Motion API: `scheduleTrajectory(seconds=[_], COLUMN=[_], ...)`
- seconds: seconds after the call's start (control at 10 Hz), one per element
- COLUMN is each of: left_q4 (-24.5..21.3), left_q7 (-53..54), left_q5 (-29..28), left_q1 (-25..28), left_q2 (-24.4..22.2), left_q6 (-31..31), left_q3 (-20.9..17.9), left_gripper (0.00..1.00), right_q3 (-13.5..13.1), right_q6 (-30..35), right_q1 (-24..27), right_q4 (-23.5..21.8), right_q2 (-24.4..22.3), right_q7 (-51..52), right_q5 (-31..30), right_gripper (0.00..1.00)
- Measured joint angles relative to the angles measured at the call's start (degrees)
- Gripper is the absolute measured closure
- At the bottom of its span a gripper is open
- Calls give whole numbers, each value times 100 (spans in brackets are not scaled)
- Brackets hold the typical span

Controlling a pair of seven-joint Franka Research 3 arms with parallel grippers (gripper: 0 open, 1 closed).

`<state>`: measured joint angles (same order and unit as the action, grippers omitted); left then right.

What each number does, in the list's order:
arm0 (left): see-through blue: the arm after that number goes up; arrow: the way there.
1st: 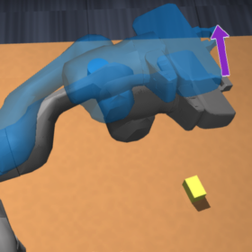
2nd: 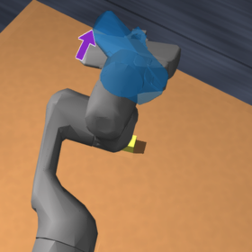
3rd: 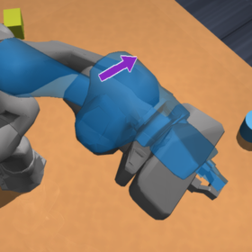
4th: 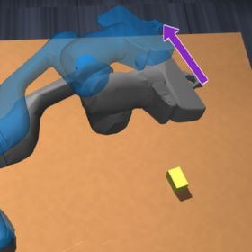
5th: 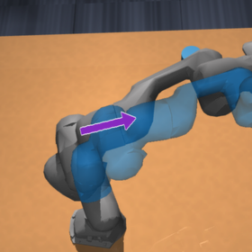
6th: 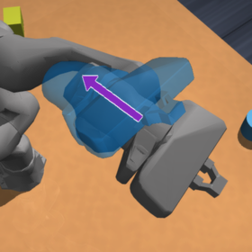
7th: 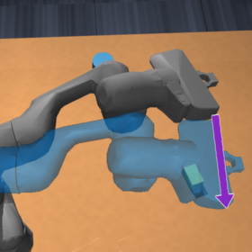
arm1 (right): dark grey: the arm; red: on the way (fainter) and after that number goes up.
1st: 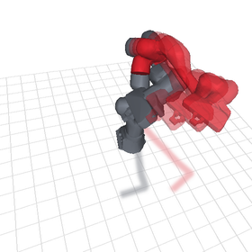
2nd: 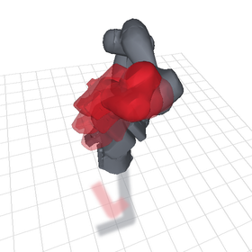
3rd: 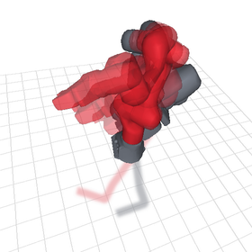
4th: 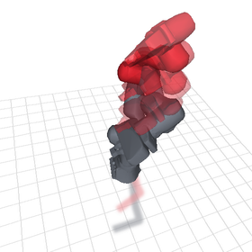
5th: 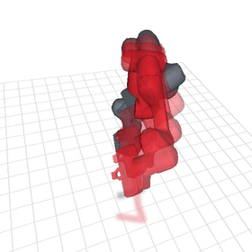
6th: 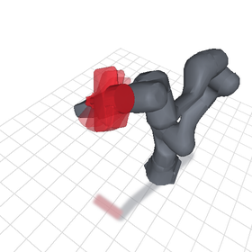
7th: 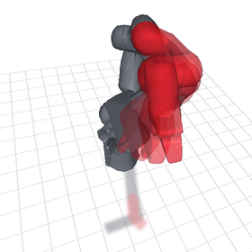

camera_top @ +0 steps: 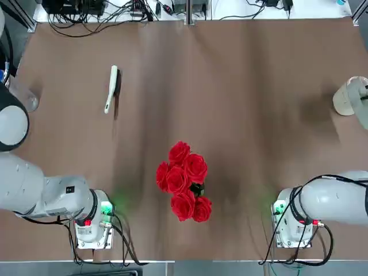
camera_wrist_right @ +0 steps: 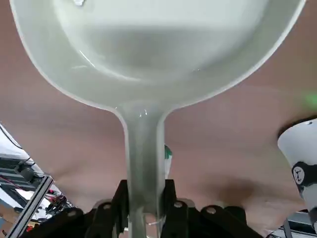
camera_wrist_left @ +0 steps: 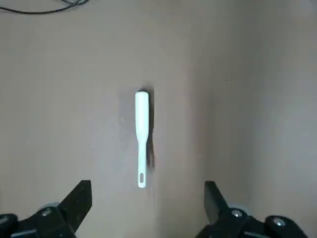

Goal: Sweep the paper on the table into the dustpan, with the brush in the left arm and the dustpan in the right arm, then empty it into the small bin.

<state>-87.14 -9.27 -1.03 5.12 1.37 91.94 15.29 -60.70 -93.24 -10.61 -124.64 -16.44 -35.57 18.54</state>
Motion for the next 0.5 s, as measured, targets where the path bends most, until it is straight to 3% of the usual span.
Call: scheduleTrajectory(seconds=[0.5], left_q4=[4], left_q7=[-14], left_q5=[-255], left_q1=[-2], left_q2=[0], left_q6=[0], left_q3=[162], left_gripper=[0], right_q3=[-170], right_q6=[303], right_q1=[5], right_q4=[202], right_q2=[273], right_q7=[250], right_q5=[-3], right_gripper=[67])
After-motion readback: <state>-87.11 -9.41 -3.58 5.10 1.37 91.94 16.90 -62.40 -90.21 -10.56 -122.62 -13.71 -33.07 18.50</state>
